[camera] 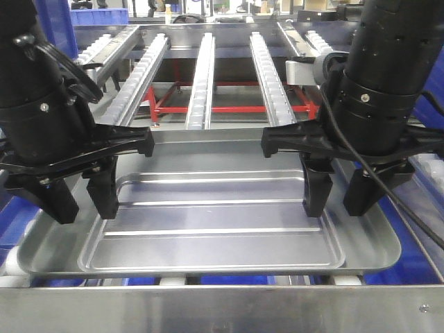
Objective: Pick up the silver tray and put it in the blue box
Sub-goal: 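Close both grippers on the opposite rims of the silver tray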
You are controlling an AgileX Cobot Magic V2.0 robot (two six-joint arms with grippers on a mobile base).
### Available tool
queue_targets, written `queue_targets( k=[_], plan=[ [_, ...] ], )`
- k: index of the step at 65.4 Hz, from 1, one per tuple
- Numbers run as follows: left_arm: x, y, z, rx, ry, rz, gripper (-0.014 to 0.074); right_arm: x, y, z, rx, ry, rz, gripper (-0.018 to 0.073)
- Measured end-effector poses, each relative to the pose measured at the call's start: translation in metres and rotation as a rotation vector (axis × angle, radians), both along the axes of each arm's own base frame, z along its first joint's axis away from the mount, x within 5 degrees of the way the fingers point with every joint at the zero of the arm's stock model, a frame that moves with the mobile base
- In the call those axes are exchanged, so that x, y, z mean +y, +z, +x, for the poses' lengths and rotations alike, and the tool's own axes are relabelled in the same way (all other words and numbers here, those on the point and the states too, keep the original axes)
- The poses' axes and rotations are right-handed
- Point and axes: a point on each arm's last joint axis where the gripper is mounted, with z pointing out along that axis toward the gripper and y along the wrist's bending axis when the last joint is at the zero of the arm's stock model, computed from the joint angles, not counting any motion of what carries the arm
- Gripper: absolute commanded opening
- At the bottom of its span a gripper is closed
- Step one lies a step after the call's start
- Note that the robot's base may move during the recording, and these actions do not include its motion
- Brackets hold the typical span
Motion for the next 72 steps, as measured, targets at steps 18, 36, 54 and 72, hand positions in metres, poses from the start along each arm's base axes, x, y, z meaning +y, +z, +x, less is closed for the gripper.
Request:
queue_targets(
  k=[18,36,54,72],
  plan=[
    [-0.001,-0.007,0.002,0.014,0.001,0.008,0.0197,0.002,-0.010,0.003,0.014,0.001,-0.007,0.0384],
    [-0.003,-0.014,0.003,0.027,-0.002,0.016,0.0197,0.002,-0.011,0.004,0.014,0.001,-0.007,0.0384],
    [-0.006,-0.014,0.003,0.024,-0.009,0.014,0.0197,0.003,-0.011,0.004,0.008,0.001,-0.004,0.0384],
    [-0.006,-0.014,0.004,0.022,-0.009,0.013,0.0197,0.003,-0.014,0.006,0.013,0.004,-0.007,0.0384]
  ],
)
